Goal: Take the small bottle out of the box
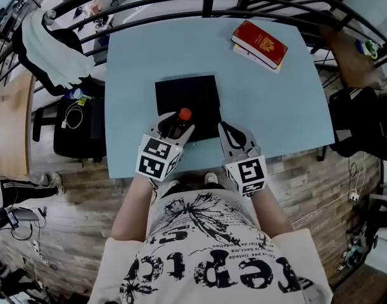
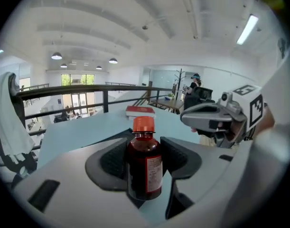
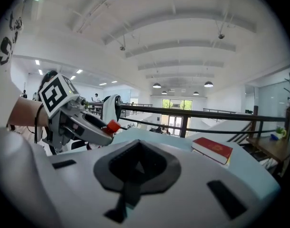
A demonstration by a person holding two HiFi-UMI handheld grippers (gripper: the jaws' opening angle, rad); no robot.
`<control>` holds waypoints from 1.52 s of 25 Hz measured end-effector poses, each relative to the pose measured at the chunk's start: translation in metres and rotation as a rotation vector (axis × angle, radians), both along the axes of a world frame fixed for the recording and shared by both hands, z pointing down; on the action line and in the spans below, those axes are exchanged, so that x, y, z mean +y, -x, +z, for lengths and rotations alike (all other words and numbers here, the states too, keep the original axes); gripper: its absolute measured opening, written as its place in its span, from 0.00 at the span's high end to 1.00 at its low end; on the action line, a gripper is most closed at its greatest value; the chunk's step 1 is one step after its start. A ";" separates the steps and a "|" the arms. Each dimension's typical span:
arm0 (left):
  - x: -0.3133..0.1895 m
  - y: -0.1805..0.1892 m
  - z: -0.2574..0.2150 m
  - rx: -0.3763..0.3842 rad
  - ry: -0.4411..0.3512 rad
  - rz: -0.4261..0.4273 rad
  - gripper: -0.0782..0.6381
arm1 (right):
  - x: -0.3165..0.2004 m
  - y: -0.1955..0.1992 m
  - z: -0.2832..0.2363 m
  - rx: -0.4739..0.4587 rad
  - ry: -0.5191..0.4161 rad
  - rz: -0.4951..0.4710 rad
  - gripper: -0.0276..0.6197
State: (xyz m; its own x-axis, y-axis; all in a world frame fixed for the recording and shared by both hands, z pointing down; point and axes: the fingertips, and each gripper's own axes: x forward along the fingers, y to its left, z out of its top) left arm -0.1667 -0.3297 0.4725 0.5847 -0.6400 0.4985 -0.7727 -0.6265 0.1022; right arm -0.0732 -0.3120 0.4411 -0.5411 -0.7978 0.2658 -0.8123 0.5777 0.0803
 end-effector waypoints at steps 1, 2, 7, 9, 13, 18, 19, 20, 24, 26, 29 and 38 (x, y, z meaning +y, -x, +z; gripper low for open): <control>0.001 0.006 -0.010 0.012 -0.033 -0.011 0.57 | -0.001 0.005 -0.003 -0.002 -0.012 -0.007 0.94; 0.002 0.012 -0.019 0.023 -0.065 -0.022 0.57 | -0.002 0.010 -0.007 -0.006 -0.025 -0.012 0.94; 0.012 0.049 -0.061 0.080 -0.219 -0.092 0.57 | -0.007 0.026 -0.029 -0.047 -0.096 0.004 0.94; 0.016 0.066 -0.079 0.096 -0.289 -0.124 0.57 | -0.009 0.033 -0.038 -0.071 -0.114 0.002 0.94; 0.025 0.098 -0.103 0.123 -0.400 -0.206 0.57 | -0.012 0.043 -0.055 -0.125 -0.147 0.009 0.94; 0.034 0.116 -0.116 0.148 -0.471 -0.266 0.57 | -0.013 0.048 -0.068 -0.180 -0.158 0.018 0.94; 0.035 0.118 -0.117 0.149 -0.480 -0.267 0.57 | -0.013 0.049 -0.069 -0.180 -0.161 0.013 0.94; 0.036 0.119 -0.118 0.146 -0.490 -0.266 0.57 | -0.012 0.050 -0.070 -0.179 -0.163 0.010 0.94; 0.039 0.122 -0.118 0.147 -0.504 -0.266 0.57 | -0.010 0.056 -0.071 -0.165 -0.166 0.004 0.94; 0.040 0.121 -0.117 0.151 -0.498 -0.268 0.57 | -0.009 0.058 -0.071 -0.152 -0.169 -0.005 0.94; 0.042 0.119 -0.116 0.152 -0.493 -0.266 0.57 | -0.005 0.060 -0.073 -0.131 -0.174 -0.016 0.94; 0.044 0.115 -0.111 0.160 -0.467 -0.270 0.57 | 0.001 0.060 -0.072 -0.100 -0.174 -0.025 0.95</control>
State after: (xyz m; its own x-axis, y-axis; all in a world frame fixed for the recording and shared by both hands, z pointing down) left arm -0.2812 -0.2857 0.3611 0.4148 -0.9088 0.0452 -0.9095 -0.4156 -0.0091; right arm -0.1331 -0.3114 0.3693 -0.5780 -0.8131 0.0686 -0.8069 0.5821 0.1004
